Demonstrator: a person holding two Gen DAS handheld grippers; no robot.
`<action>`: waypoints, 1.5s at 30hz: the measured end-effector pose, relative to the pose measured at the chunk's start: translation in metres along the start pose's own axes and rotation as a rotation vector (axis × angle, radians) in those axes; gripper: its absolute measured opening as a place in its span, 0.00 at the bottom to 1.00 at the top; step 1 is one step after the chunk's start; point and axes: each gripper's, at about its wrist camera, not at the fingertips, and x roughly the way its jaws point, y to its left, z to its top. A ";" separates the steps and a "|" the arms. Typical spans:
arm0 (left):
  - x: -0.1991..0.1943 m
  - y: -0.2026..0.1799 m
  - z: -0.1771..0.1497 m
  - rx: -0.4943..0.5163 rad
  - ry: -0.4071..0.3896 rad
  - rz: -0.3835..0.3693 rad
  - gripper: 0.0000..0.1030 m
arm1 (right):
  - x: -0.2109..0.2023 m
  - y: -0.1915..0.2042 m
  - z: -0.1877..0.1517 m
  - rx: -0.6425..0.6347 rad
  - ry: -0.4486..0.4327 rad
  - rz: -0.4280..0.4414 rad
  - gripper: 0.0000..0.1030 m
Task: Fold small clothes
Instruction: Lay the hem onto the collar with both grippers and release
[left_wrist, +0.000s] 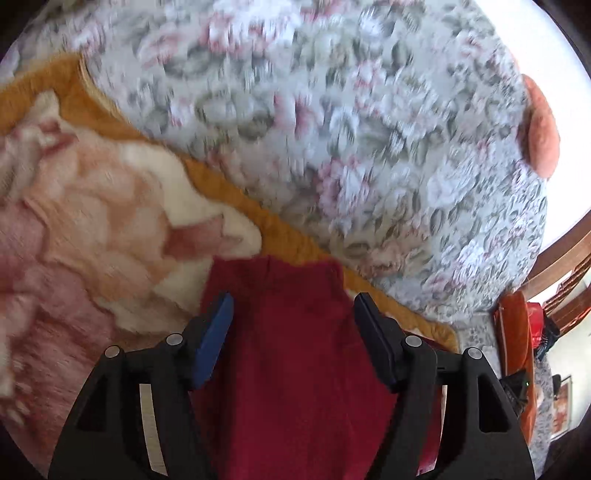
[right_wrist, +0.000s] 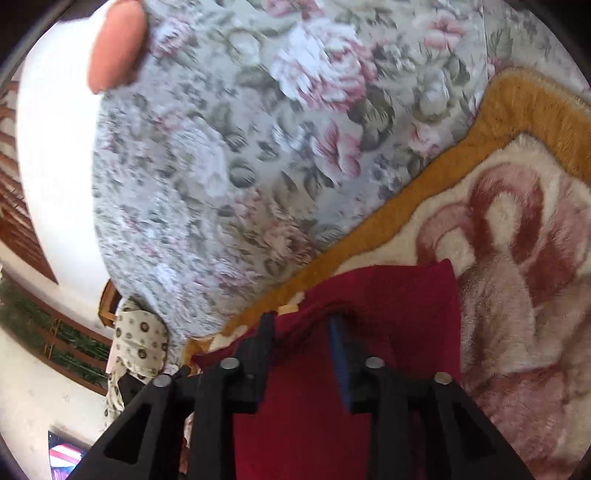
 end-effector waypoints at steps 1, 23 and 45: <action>-0.008 -0.001 0.002 0.010 -0.020 0.001 0.66 | -0.006 0.002 0.000 -0.020 -0.007 -0.006 0.34; 0.108 -0.028 -0.019 0.306 0.047 0.231 0.63 | 0.129 0.017 -0.026 -0.472 0.138 -0.443 0.37; 0.099 -0.015 -0.013 0.224 0.013 0.083 0.70 | 0.127 0.015 -0.027 -0.438 0.116 -0.387 0.38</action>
